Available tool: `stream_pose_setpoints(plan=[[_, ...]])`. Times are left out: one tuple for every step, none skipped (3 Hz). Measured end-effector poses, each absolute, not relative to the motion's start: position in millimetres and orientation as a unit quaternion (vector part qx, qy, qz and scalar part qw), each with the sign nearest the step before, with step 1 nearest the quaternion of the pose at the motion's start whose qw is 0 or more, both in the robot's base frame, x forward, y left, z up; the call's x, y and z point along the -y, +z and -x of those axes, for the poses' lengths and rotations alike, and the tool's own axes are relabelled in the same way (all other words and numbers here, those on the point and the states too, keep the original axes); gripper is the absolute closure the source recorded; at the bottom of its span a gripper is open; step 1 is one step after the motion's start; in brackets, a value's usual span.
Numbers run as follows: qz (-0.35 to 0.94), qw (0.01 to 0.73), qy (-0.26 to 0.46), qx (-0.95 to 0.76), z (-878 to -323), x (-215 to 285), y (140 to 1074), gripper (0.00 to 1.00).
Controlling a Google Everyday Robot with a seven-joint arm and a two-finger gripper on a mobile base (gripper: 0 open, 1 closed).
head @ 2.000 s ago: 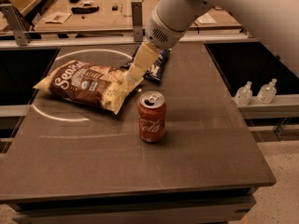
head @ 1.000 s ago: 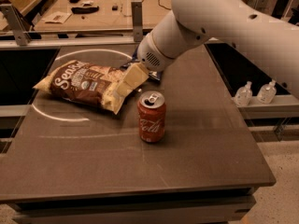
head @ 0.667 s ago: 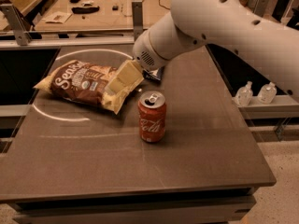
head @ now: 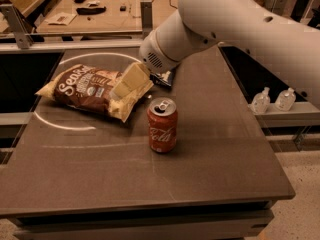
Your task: Move brown chip bag near coke can
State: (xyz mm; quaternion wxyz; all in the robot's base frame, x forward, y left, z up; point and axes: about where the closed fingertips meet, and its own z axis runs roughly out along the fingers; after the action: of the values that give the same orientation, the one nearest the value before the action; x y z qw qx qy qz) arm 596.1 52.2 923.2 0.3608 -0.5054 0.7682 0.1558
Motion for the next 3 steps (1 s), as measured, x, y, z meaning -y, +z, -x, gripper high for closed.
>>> stream_pose_setpoints(plan=[[0.501,0.332,0.163,-0.783,-600,-66,910,0.0],[0.503,0.31,0.171,-0.788,-602,-83,897,0.0],[0.5,0.296,0.176,-0.794,-606,-91,879,0.0]])
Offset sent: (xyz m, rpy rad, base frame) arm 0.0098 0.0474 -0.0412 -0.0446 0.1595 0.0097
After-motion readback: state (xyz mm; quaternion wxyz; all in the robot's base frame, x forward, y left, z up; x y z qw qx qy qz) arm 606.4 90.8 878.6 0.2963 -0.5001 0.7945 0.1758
